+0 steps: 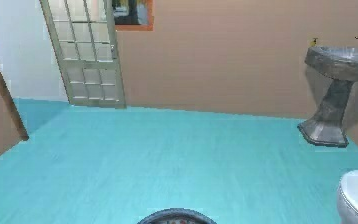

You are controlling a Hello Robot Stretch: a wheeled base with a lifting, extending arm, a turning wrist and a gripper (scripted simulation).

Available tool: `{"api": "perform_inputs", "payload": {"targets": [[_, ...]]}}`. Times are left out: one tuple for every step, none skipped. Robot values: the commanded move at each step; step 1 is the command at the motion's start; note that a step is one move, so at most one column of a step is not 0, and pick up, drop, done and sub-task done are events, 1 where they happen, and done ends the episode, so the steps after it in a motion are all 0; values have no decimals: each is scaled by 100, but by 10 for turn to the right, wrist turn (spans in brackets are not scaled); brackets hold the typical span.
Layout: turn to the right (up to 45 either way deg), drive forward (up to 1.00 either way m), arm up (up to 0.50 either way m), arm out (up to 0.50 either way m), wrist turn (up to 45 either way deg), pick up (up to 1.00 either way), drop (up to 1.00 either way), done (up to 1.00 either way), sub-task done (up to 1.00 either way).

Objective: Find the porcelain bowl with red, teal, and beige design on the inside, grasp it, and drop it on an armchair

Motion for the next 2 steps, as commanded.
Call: {"api": "perform_inputs", "payload": {"targets": [[-240,0,0,0,0,0,0,0,0],[0,100,0,0,0,0,0,0,0]]}}
